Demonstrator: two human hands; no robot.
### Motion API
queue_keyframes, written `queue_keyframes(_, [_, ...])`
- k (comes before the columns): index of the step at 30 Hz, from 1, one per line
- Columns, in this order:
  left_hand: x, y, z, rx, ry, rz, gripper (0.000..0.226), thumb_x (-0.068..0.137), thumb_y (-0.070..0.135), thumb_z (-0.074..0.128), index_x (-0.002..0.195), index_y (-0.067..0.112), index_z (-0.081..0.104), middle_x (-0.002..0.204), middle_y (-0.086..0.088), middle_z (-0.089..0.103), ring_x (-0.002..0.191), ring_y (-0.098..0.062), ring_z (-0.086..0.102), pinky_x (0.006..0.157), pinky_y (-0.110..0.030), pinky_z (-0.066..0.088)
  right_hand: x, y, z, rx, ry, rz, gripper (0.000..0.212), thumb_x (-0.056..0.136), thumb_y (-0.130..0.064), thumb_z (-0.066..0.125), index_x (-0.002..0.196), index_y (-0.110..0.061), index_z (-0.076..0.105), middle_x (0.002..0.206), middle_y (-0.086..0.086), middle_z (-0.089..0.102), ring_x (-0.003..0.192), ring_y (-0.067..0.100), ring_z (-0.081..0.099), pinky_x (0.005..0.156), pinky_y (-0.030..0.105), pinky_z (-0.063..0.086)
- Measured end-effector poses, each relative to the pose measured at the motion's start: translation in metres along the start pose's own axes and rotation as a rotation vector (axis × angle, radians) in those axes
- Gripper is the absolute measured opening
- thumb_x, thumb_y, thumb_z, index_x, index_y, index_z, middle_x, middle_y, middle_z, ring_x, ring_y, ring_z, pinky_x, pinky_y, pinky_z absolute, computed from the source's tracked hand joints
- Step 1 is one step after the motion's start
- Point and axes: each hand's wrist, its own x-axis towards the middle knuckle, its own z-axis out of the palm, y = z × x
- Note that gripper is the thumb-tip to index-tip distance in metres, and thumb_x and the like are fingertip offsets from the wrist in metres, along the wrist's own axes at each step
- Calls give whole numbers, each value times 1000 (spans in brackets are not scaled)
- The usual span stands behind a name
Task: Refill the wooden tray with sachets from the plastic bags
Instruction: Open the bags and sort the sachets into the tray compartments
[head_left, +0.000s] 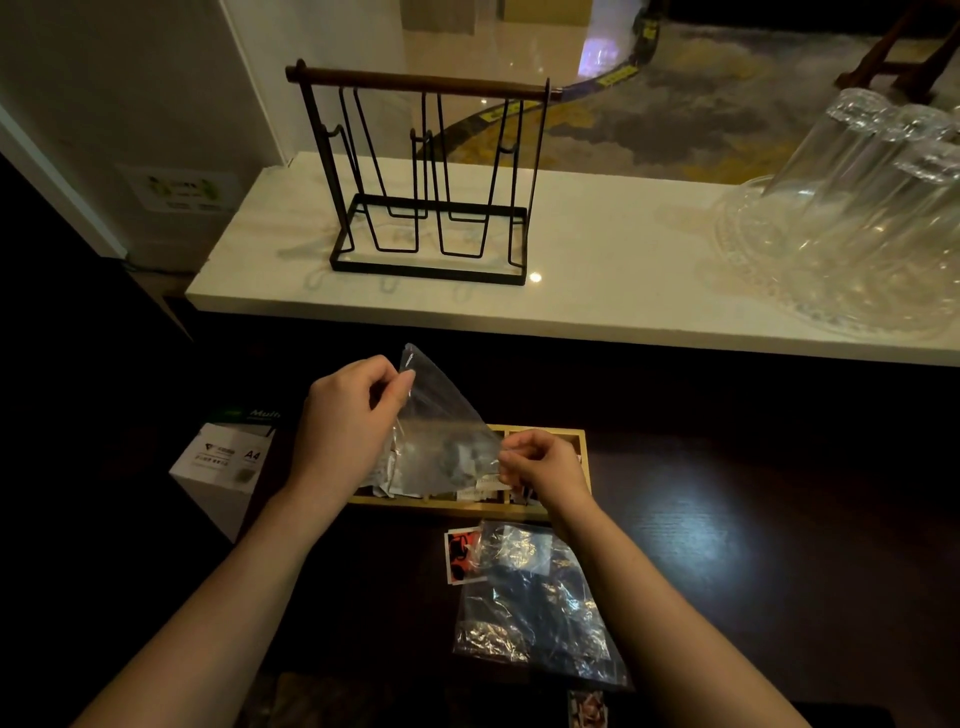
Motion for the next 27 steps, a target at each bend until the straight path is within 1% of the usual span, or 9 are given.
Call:
queue_keyframes(3, [0, -4, 1, -5, -11, -12, 30, 91, 25, 56, 64, 12, 55, 54, 6, 47, 53, -8, 48, 50, -19, 33, -2, 0, 0, 12, 16, 2, 9, 87, 2, 61, 89, -7, 63, 78, 10, 63, 65, 16, 63, 55, 18, 51])
queue_keyframes(9, [0, -14, -2, -10, 6, -55, 27, 93, 25, 52, 70, 10, 56, 60, 0, 54, 56, -13, 53, 49, -22, 37, -4, -2, -3, 6, -11, 10, 7, 85, -10, 66, 92, -11, 67, 79, 3, 63, 70, 18, 57, 65, 31, 49])
queue_keyframes(12, [-4, -20, -4, -52, 32, -99, 21, 95, 21, 49, 78, 12, 56, 67, -3, 61, 59, -12, 58, 49, -17, 41, -9, -7, -9, 92, -21, -4, 10, 87, -20, 64, 91, -12, 69, 80, 0, 66, 73, 15, 57, 69, 27, 48])
queue_keyframes(14, [-7, -28, -2, -74, 46, -145, 19, 96, 20, 48, 81, 13, 57, 70, -7, 63, 59, -16, 59, 49, -18, 42, -12, -14, -12, 183, -7, -24, 5, 87, -14, 64, 89, -14, 68, 80, 2, 67, 73, 14, 60, 66, 22, 49])
queue_keyframes(17, [-12, -50, 3, -160, -16, -282, 15, 95, 29, 46, 83, 27, 56, 78, -6, 68, 64, -29, 64, 58, -45, 53, -19, -25, -19, 310, -9, -47, 17, 84, -2, 64, 88, -18, 67, 74, -1, 62, 70, 11, 58, 56, 17, 47])
queue_keyframes(19, [-20, -57, 8, -267, -73, -379, 15, 94, 33, 45, 83, 31, 54, 82, -5, 71, 63, -34, 67, 56, -51, 55, -28, -28, -26, 276, -50, -55, 20, 83, -2, 66, 89, -21, 69, 84, 4, 63, 77, 17, 59, 61, 24, 48])
queue_keyframes(22, [-39, -60, 20, -374, -161, -477, 17, 98, 20, 43, 86, 25, 54, 85, -4, 72, 61, -24, 69, 54, -37, 53, -43, -25, -35, 136, -57, -54, 19, 82, -3, 67, 88, -21, 71, 91, 1, 69, 79, 14, 62, 63, 23, 51])
queue_keyframes(25, [-58, -59, 29, -385, -269, -555, 15, 98, 17, 41, 93, 15, 56, 91, -7, 71, 70, -24, 69, 60, -40, 55, -54, -16, -41, 41, 11, -56, 17, 82, -2, 66, 86, -18, 70, 73, -7, 66, 70, 7, 61, 62, 16, 50])
queue_keyframes(27, [-70, -60, 37, -460, -321, -639, 18, 99, 14, 39, 93, 8, 55, 88, -9, 72, 65, -19, 68, 55, -30, 53, -62, -7, -47, 11, 42, -48, 14, 81, -2, 67, 90, -13, 67, 69, -4, 62, 69, 6, 62, 61, 14, 51])
